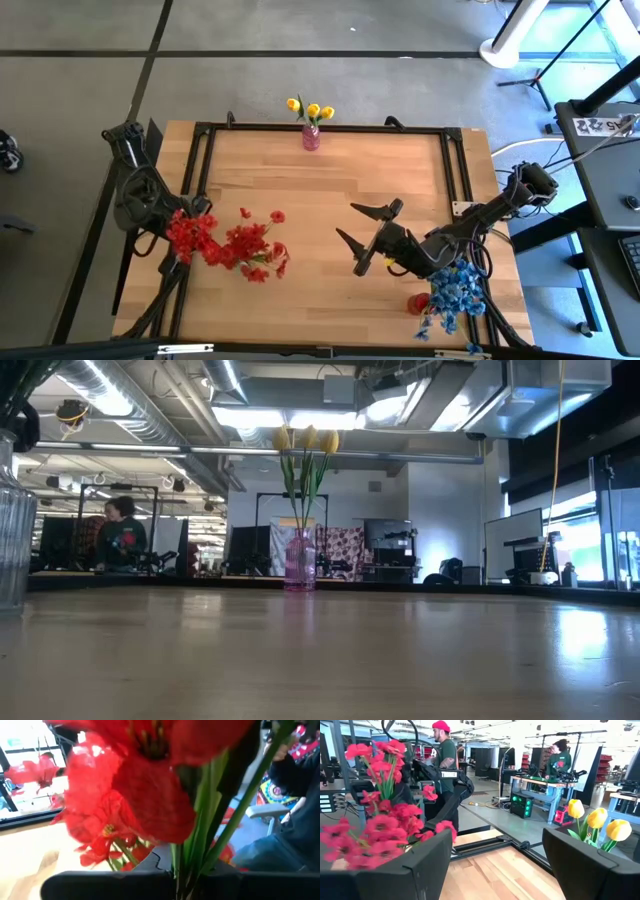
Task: Sort flowers into vase by color
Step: Put the red flowers into the transparent vase
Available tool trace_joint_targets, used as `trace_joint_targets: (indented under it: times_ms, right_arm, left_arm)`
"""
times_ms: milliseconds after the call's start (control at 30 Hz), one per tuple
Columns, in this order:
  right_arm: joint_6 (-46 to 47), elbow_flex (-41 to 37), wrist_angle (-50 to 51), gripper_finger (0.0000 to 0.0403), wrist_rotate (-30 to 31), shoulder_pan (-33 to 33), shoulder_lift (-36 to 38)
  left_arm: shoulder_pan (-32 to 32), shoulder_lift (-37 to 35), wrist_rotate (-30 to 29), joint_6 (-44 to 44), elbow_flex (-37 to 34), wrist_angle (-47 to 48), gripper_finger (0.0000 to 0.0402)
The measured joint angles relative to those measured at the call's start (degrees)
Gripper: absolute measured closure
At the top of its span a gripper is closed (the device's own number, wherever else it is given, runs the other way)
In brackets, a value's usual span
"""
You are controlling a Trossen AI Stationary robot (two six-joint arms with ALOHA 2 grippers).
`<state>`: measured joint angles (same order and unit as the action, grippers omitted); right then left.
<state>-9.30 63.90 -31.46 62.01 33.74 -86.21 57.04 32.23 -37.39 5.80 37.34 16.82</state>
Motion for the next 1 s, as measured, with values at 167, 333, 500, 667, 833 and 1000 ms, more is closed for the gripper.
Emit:
trace_joint_targets:
  times_ms: [167,333,500,667,833,1000]
  right_arm:
    - [0.0,0.0,-0.1,0.0095,0.1,0.0,0.0]
    - [0.0,0.0,-0.1,0.0095,0.9,0.0,0.0]
    - [0.0,0.0,-0.2,0.0095,0.9,-0.2,0.0]
    - [0.0,0.0,-0.2,0.0095,0.4,-0.7,0.0]
    - [0.0,0.0,-0.1,0.0095,0.4,-0.9,0.0]
    - [0.0,0.0,-0.2,0.0095,0.4,-1.3,0.0]
  left_arm:
    - [0.0,1.6,0.0,0.0,0.0,1.9,0.0394]
    - [0.0,4.9,-0.1,0.2,0.0,1.7,0.0394]
    - [0.0,8.4,-0.2,3.1,-1.2,0.5,0.0394]
    - [0.0,8.9,-2.9,5.0,-7.2,-7.3,0.0394]
    - [0.0,8.3,-5.4,6.2,-13.1,-13.4,0.0394]
    - [-0.5,8.3,-6.8,10.5,-15.5,-13.7,0.0394]
